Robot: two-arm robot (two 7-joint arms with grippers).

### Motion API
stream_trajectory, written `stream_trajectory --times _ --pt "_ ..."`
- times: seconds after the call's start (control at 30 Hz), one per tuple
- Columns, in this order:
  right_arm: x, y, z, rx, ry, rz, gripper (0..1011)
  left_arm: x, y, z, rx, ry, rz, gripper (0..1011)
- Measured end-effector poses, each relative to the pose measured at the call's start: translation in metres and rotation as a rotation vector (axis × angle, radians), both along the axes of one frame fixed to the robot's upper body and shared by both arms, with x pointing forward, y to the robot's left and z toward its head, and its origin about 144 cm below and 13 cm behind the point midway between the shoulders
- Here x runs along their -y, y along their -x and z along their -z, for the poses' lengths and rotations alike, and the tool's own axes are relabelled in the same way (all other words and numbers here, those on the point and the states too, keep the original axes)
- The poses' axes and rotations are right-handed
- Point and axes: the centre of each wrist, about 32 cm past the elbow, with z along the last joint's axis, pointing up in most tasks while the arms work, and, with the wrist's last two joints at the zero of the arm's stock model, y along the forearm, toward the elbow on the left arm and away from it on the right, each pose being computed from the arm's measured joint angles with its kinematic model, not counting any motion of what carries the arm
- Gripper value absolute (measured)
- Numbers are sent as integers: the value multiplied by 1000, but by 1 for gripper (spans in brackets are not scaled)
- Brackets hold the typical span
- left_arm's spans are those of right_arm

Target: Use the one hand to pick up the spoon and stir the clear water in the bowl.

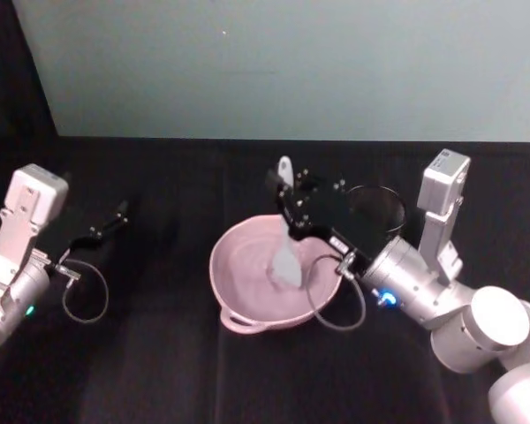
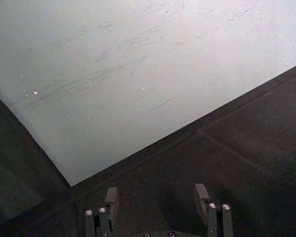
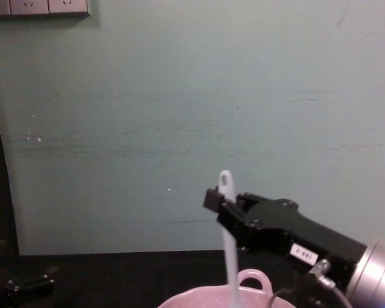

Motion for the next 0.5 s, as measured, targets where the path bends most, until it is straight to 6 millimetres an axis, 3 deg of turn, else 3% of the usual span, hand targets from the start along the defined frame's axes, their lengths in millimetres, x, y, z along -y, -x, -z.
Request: stream_trajectory --times 0.23,0.5 --pt "-22 4 4 -30 -28 -53 119 0 0 0 0 0 0 1011" --pt "-42 -12 9 -10 -55 -21 119 0 0 0 0 0 0 1011"
